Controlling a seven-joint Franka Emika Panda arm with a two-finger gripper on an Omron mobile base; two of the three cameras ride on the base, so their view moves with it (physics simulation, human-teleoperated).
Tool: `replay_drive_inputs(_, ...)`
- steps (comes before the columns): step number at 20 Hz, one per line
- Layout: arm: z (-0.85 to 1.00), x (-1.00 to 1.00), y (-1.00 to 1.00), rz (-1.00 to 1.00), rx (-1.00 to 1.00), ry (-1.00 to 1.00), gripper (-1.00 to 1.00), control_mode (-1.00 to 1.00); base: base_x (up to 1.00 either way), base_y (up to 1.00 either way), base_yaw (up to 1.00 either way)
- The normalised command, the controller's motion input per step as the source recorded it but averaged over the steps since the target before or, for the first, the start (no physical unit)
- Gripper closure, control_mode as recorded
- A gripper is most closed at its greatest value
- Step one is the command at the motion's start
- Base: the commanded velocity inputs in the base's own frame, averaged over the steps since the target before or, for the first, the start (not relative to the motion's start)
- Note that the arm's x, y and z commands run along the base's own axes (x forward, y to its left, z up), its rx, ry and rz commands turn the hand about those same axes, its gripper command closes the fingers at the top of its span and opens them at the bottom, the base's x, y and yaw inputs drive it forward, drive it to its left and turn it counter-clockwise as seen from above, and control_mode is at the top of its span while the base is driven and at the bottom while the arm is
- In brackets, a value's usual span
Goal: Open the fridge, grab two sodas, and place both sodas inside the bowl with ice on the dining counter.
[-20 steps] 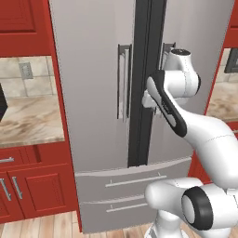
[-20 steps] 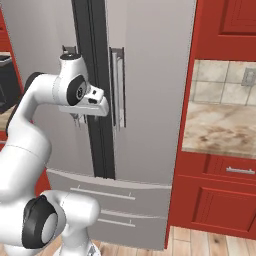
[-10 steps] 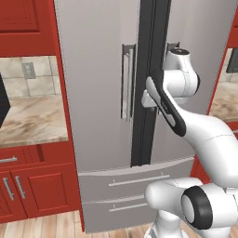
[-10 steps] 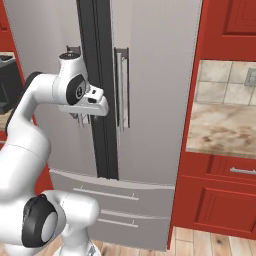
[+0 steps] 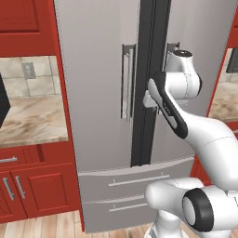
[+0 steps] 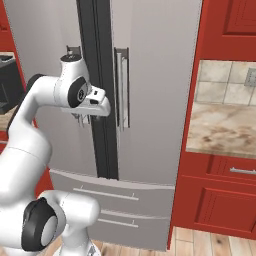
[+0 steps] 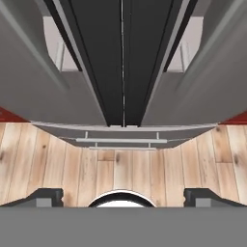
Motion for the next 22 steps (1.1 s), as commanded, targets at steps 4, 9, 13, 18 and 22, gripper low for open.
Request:
replay_drive_inputs(4, 0.15, 0.01, -0.30, 0.00, -0.01, -0.14, -1.00, -1.00, 0.00, 0.00, 0.00)
replay_drive_inputs(9, 0.33, 0.03, -0.37, -0.04, -0.05, -0.06, -1.00, -1.00, 0.00, 0.00, 0.00)
replay_drive_inputs(13, 0.33, 0.56, -0.60, -0.03, 0.00, 0.00, -1.00, -1.00, 0.00, 0.00, 0.00)
replay_drive_inputs(18, 0.13, 0.59, -0.37, 0.00, -0.01, -0.04, -1.00, -1.00, 0.00, 0.00, 0.00)
replay_drive_inputs(22, 0.00, 0.42, 0.03, 0.01, 0.02, -0.15, -1.00, -1.00, 0.00, 0.00, 0.00)
